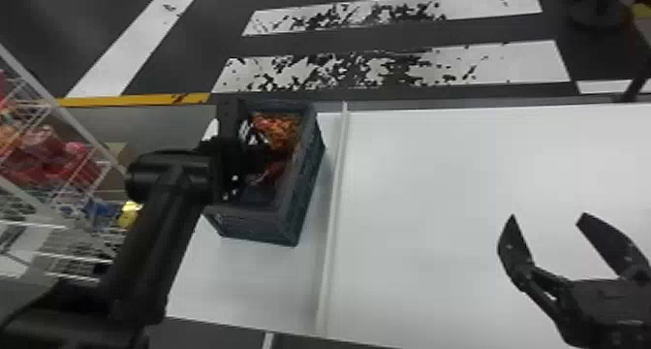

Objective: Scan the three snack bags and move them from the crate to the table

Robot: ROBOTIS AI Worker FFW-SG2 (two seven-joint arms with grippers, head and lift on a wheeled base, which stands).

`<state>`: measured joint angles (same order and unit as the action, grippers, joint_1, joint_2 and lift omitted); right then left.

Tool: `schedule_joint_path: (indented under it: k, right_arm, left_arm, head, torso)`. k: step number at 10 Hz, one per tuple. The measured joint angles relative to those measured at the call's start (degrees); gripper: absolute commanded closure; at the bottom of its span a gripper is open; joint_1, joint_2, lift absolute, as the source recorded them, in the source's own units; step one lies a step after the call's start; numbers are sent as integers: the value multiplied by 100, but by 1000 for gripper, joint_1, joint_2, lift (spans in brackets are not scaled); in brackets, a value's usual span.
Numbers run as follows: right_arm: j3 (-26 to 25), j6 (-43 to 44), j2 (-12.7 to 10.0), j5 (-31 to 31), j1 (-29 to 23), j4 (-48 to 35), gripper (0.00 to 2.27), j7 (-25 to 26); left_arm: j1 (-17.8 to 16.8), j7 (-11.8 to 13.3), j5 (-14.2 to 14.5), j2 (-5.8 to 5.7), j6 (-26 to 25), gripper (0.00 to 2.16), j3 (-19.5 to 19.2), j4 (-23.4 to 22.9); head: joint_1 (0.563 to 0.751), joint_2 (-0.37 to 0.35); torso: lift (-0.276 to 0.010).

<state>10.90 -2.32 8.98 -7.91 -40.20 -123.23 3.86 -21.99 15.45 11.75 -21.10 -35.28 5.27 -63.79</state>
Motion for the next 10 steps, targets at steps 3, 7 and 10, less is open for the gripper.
schedule_joint_path:
  k: [3, 7, 10]
  right_arm:
    - [-7, 146, -10, -23, -45, -4, 90, 33]
    - [-9, 253, -3, -81, -76, -17, 90, 35]
    - [-25, 369, -2, -97, -109, -20, 90, 35]
  left_arm:
    - [623, -347, -56, -16, -154, 2138, -169, -1047]
    - [1571, -1190, -456, -17, -412, 2142, -296, -2536]
    - [1858, -1429, -474, -1, -399, 2142, -421, -3145]
  head:
    - [695, 234]
    - [695, 252]
    - [695, 251]
  torso:
    - [-62]
    - [-62]
    - [-62]
